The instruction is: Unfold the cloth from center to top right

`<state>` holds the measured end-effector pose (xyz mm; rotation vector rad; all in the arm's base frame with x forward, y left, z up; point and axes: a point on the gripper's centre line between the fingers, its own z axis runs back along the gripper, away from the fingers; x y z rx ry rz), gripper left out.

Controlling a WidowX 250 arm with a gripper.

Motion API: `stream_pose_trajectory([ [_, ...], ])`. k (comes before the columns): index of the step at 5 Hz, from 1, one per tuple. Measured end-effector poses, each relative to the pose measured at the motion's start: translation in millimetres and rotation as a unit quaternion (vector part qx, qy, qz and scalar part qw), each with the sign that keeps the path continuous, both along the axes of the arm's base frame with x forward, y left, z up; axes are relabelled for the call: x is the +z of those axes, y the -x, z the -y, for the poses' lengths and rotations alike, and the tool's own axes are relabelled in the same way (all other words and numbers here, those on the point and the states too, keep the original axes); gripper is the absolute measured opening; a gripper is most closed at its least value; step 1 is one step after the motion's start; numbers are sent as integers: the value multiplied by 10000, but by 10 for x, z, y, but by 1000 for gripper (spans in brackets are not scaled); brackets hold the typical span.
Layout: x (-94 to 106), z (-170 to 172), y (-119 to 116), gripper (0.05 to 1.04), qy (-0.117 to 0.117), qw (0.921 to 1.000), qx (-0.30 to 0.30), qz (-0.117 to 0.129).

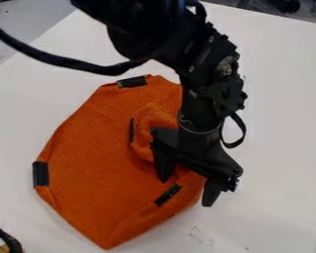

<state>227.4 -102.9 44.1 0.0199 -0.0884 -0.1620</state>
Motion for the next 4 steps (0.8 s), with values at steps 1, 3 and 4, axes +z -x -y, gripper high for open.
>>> stream_pose_trajectory([
  [1,-62,-12,25,1001,-51,9999,38,-110],
  [3,28,-127,42,1001,-336,9992,36,-211],
  [4,293,-359,-166,1001,-460,9980,392,-171],
])
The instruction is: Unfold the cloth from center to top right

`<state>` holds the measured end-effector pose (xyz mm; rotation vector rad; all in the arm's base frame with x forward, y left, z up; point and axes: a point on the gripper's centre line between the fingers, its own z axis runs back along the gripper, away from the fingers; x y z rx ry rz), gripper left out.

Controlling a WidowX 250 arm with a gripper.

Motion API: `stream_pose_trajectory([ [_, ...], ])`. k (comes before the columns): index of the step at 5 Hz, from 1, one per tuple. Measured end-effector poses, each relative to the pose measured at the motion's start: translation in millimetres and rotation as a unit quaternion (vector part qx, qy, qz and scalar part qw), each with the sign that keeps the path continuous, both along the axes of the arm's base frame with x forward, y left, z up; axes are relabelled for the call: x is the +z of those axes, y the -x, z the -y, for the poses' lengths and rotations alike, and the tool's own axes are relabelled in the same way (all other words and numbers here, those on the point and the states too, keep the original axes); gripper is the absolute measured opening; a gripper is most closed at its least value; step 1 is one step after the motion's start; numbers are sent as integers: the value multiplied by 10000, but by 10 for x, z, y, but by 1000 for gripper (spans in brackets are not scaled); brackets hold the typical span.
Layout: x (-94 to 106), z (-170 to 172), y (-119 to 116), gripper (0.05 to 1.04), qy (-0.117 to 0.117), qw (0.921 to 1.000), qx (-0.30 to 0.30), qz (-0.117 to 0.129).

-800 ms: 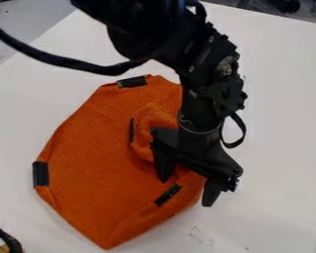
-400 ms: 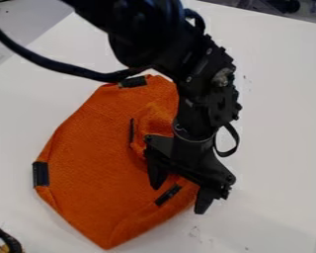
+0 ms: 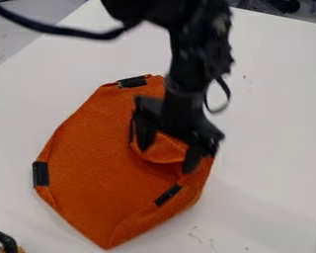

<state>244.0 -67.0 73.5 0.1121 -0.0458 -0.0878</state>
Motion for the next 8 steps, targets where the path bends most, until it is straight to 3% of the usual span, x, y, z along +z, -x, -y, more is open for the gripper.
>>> stream_pose_trajectory([
  [1,-16,-334,-258,1001,268,9992,11,296],
  [2,-169,-609,-420,1001,387,9988,-94,295],
  [4,-492,-920,-586,1001,436,9989,-135,54],
  [5,-590,-1004,-607,944,441,9989,-151,-18],
  [7,-680,-1015,-643,381,543,9982,-235,13],
  [8,-675,-1022,-625,200,478,9985,-259,-67],
])
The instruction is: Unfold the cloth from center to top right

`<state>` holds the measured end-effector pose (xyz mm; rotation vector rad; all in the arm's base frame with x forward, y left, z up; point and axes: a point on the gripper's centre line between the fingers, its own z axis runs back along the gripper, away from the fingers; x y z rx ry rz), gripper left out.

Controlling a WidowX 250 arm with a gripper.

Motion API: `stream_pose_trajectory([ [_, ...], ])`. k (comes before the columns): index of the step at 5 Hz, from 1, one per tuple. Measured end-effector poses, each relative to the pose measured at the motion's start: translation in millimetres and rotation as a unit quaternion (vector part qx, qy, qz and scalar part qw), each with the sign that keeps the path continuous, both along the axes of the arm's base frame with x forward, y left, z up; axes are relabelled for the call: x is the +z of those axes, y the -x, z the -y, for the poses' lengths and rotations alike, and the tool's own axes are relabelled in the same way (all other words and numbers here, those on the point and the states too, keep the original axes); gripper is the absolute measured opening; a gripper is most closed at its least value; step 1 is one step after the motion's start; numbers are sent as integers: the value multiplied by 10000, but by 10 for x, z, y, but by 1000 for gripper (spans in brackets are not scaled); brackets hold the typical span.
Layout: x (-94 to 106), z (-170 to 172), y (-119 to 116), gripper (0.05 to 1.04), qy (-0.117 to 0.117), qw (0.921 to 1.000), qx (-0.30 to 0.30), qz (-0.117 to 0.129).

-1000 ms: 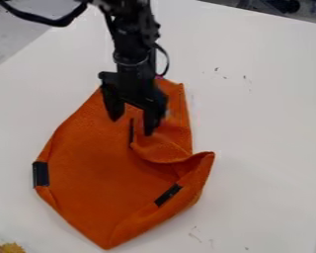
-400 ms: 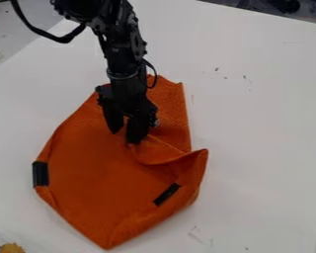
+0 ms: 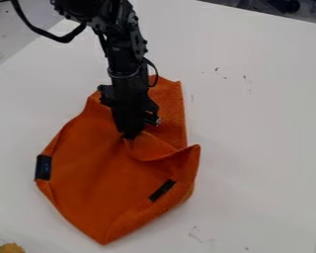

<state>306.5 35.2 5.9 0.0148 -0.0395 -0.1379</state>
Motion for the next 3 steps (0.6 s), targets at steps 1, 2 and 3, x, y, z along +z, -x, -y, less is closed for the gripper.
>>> stream_pose_trajectory([
  [1,67,59,7,105,-180,9998,-42,-39],
  [2,176,100,-28,118,-333,9993,-37,138],
  [3,153,107,7,313,-328,9994,-33,101],
])
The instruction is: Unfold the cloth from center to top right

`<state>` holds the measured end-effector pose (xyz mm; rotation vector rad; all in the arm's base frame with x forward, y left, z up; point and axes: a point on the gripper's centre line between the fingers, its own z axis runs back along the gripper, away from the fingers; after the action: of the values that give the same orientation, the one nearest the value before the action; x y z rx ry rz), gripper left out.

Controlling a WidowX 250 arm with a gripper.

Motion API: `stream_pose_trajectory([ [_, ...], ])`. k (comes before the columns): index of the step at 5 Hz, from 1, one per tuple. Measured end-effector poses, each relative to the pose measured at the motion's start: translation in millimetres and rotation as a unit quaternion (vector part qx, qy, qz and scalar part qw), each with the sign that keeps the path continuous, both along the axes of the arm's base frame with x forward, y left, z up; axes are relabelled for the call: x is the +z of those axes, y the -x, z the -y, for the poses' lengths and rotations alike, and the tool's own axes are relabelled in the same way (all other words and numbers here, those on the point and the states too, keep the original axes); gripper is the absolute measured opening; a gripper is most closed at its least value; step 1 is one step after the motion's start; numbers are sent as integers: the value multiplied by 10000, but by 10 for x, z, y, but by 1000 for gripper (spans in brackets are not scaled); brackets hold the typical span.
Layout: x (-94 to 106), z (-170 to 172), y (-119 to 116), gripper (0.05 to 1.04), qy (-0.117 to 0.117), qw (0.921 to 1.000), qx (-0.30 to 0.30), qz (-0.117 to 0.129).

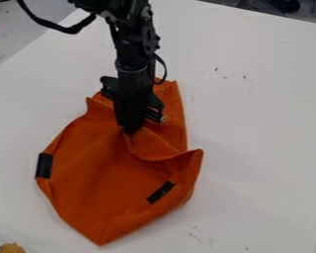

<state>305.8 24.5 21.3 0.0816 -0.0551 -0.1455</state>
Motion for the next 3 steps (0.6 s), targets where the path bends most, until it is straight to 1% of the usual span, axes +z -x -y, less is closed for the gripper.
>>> stream_pose_trajectory([
  [1,-35,30,9,599,103,9999,-19,66],
  [2,-38,35,0,901,118,9999,-45,103],
  [3,-38,39,14,1007,104,9999,-27,59],
])
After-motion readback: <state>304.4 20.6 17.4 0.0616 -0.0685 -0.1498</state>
